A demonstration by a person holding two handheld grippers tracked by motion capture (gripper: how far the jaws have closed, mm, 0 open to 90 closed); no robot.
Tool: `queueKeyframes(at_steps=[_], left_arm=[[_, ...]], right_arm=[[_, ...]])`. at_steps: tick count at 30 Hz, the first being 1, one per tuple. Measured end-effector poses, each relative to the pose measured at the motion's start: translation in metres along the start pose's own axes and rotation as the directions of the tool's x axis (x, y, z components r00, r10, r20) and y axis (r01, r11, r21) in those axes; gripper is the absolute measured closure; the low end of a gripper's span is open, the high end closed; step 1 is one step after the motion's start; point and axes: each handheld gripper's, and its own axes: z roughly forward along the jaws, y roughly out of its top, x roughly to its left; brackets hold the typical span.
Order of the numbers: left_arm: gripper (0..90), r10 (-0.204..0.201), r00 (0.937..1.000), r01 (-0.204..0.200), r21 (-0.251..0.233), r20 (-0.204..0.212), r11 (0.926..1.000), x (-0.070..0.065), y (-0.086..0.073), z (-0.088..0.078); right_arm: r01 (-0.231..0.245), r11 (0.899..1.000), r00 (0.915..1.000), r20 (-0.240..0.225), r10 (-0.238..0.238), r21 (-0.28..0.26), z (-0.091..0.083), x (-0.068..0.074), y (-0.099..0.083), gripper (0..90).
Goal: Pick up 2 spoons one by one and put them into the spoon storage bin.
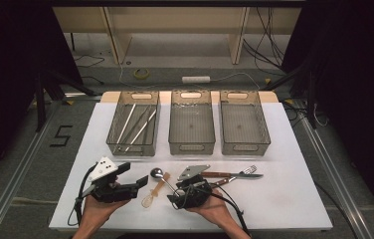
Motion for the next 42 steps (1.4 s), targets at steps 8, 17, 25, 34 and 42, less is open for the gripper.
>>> queueKeyframes(at_steps=[8,17,25,34,42], left_arm=[[19.6,-0.003,1.0,0.003,-0.008,-0.001,1.0,0.0,0.0,-0.002],[19.5,0.001,1.0,-0.001,-0.008,-0.004,1.0,0.0,0.0,-0.002],[19.6,0.009,1.0,-0.009,-0.001,-0.001,1.0,-0.002,-0.001,0.0],[19.6,0.01,0.9999,-0.01,0.003,-0.002,0.9999,-0.002,-0.001,0.001],[19.6,0.015,0.9999,-0.015,0.004,-0.002,0.9999,-0.002,-0.001,0.001]], right_arm=[[0.0,1.0,0.9999,0.011,0.0,0.026,0.008,-0.002,0.003,57.2],[0.013,0.999,0.9997,0.02,-0.013,0.04,0.013,-0.003,0.004,65.2],[0.016,0.998,0.9984,0.053,-0.019,0.058,0.019,-0.005,0.005,70.7],[0.043,0.997,0.9957,0.079,-0.048,0.062,0.022,-0.006,0.005,81.5],[0.037,0.998,0.9958,0.082,-0.041,0.051,0.019,-0.007,0.006,89.5]])
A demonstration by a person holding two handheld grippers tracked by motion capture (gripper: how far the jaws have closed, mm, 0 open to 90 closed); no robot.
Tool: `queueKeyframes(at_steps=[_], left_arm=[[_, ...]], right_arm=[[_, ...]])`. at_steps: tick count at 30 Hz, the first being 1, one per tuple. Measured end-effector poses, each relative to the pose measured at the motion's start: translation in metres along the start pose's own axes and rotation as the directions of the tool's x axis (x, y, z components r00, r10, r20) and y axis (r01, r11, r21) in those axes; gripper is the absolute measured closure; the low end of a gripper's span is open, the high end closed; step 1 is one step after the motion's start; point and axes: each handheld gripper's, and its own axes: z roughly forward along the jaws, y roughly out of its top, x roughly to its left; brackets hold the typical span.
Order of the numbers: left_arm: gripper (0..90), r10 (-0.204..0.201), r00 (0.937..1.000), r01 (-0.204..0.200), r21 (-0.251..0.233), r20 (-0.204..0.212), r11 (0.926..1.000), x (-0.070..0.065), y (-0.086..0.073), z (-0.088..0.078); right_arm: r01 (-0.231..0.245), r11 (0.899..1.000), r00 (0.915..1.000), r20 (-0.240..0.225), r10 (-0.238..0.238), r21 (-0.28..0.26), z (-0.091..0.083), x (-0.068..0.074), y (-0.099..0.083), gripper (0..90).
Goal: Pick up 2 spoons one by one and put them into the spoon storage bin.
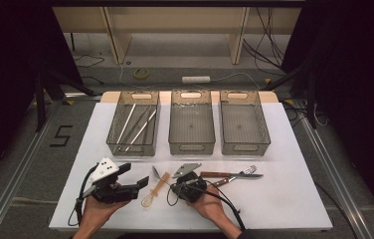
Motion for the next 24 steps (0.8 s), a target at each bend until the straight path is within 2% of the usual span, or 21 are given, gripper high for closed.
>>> queueKeyframes(at_steps=[10,24], left_arm=[[19.6,0.002,1.0,-0.002,0.006,0.001,1.0,-0.001,0.0,0.001],[19.2,0.0,1.0,0.0,0.001,0.007,1.0,-0.001,0.0,0.001]], right_arm=[[0.005,1.0,0.9999,-0.016,-0.005,-0.029,-0.01,-0.007,0.002,90.0],[-0.034,0.992,0.9993,0.012,0.035,-0.119,-0.041,-0.028,0.01,90.0]])
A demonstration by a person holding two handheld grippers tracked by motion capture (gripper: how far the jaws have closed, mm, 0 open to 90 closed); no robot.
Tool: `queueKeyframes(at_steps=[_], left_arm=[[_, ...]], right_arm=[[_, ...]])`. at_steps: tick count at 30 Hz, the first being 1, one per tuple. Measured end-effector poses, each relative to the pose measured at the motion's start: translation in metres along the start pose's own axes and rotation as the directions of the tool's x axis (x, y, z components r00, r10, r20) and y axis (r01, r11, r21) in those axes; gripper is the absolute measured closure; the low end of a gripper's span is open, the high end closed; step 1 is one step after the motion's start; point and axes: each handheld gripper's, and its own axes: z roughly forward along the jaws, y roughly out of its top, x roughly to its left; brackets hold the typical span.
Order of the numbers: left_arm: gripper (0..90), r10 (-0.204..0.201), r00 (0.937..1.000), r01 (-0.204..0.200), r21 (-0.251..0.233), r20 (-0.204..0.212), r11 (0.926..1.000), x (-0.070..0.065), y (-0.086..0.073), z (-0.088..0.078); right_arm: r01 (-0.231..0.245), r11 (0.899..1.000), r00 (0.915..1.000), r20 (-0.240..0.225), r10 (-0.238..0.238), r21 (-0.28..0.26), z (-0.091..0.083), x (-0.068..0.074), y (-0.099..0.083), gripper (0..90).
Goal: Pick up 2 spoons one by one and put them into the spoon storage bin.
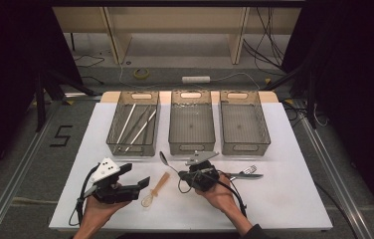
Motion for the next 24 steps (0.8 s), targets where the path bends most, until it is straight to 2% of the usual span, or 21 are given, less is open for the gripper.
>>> queueKeyframes(at_steps=[8,24], left_arm=[[19.0,-0.019,0.9997,0.019,-0.022,0.014,0.9996,0.001,0.0,-0.001],[19.0,-0.012,0.9999,0.012,-0.016,0.006,0.9998,0.001,0.0,0.001]], right_arm=[[-0.022,0.999,0.9993,0.027,0.023,-0.05,-0.018,-0.017,0.007,90.0],[-0.073,0.99,0.9935,0.078,0.083,-0.123,-0.039,-0.05,0.025,90.0]])
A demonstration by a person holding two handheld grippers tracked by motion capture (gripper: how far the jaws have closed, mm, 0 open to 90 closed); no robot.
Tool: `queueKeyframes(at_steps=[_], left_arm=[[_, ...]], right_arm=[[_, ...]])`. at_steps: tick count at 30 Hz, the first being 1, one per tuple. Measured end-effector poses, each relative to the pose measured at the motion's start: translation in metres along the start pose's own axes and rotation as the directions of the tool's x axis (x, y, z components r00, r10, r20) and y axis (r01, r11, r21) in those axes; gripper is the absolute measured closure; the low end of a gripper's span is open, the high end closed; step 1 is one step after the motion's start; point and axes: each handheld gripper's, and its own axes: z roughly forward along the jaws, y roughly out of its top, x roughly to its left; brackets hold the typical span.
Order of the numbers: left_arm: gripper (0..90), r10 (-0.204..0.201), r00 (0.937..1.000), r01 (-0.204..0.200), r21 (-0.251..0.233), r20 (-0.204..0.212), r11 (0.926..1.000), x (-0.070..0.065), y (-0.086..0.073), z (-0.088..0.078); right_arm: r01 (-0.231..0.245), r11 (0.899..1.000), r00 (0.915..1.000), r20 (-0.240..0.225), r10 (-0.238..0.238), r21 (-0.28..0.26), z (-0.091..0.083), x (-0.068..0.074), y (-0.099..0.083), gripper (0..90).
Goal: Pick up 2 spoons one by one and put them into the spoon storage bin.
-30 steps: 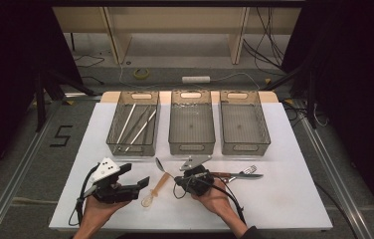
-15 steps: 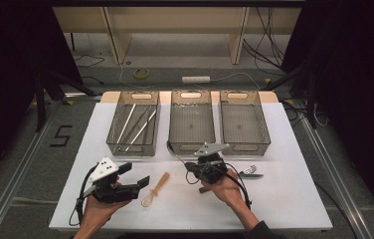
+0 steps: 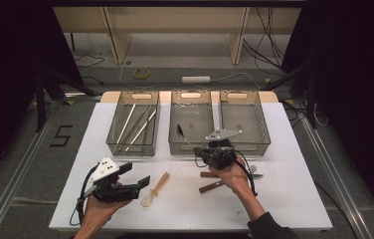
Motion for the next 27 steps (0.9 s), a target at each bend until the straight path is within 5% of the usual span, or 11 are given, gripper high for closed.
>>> queueKeyframes(at_steps=[12,27], left_arm=[[19.0,0.001,1.0,-0.001,-0.004,-0.002,1.0,0.0,0.0,-0.001],[19.0,0.008,1.0,-0.008,-0.004,0.002,1.0,-0.001,0.0,0.0]], right_arm=[[-0.044,0.999,0.9978,0.048,0.045,-0.022,0.004,-0.027,0.025,90.0],[-0.074,0.997,0.9925,0.098,0.073,0.005,0.034,-0.045,0.056,90.0]])
